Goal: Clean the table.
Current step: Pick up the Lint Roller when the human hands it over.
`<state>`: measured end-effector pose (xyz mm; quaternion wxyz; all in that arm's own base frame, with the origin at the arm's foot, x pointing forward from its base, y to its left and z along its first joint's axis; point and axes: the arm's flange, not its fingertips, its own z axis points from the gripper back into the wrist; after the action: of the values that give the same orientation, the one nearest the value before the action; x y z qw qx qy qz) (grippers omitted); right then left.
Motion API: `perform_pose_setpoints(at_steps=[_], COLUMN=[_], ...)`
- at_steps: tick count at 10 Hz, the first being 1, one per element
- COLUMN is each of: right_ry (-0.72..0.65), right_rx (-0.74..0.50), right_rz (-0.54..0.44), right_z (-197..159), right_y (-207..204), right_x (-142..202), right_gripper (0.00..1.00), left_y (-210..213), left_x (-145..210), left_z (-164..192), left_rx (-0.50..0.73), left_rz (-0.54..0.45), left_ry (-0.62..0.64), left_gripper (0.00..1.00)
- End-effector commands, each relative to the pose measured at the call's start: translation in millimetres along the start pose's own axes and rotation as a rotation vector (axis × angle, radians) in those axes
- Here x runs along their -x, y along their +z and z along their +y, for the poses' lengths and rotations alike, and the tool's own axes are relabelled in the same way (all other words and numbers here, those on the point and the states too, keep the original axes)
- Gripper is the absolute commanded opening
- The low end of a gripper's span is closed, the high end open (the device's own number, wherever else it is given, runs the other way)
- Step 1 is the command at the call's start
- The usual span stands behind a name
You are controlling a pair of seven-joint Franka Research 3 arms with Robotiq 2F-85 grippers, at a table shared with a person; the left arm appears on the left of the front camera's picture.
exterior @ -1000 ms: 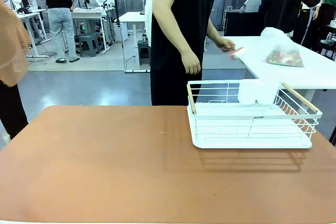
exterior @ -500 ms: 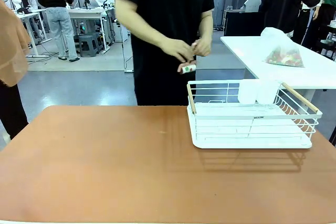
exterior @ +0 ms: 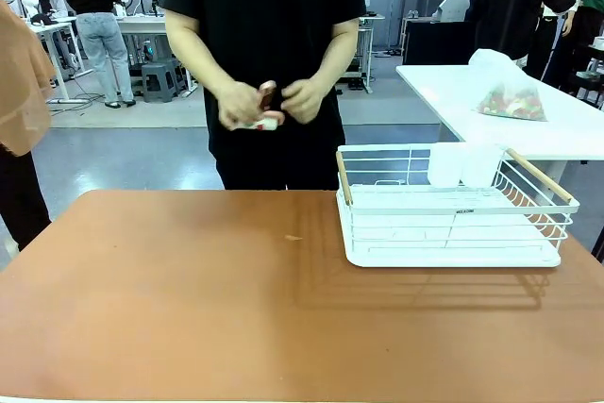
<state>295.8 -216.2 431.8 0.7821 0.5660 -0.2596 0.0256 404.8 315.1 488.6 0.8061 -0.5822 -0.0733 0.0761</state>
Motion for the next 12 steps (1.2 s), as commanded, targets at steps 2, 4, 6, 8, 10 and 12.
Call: perform_pose_setpoints(at_steps=[2,4,6,8,10,12], right_ry=[0.012,0.012,0.012,0.012,0.012,0.012], right_rx=[-0.012,-0.012,-0.012,-0.012,-0.012,-0.012], right_rz=[-0.003,-0.003,-0.003,-0.003,-0.003,-0.003], right_z=[1.7,1.7,1.7,1.7,1.7,1.7], right_y=[2.1,2.1,2.1,2.1,2.1,2.1], right_x=[-0.3,-0.3,-0.3,-0.3,-0.3,-0.3], right_gripper=[1.0,1.0,1.0,1.0,1.0,1.0], left_y=[0.0,0.0,0.0,0.0,0.0,0.0], left_x=[5.2,5.2,5.2,5.2,5.2,5.2], left_z=[1.0,1.0,1.0,1.0,1.0,1.0], left_rx=[-0.007,-0.007,-0.007,-0.007,-0.007,-0.007], left_rz=[-0.002,-0.002,-0.002,-0.002,-0.002,-0.002], left_ry=[-0.013,-0.013,-0.013,-0.013,-0.013,-0.013], left_gripper=[1.0,1.0,1.0,1.0,1.0,1.0])
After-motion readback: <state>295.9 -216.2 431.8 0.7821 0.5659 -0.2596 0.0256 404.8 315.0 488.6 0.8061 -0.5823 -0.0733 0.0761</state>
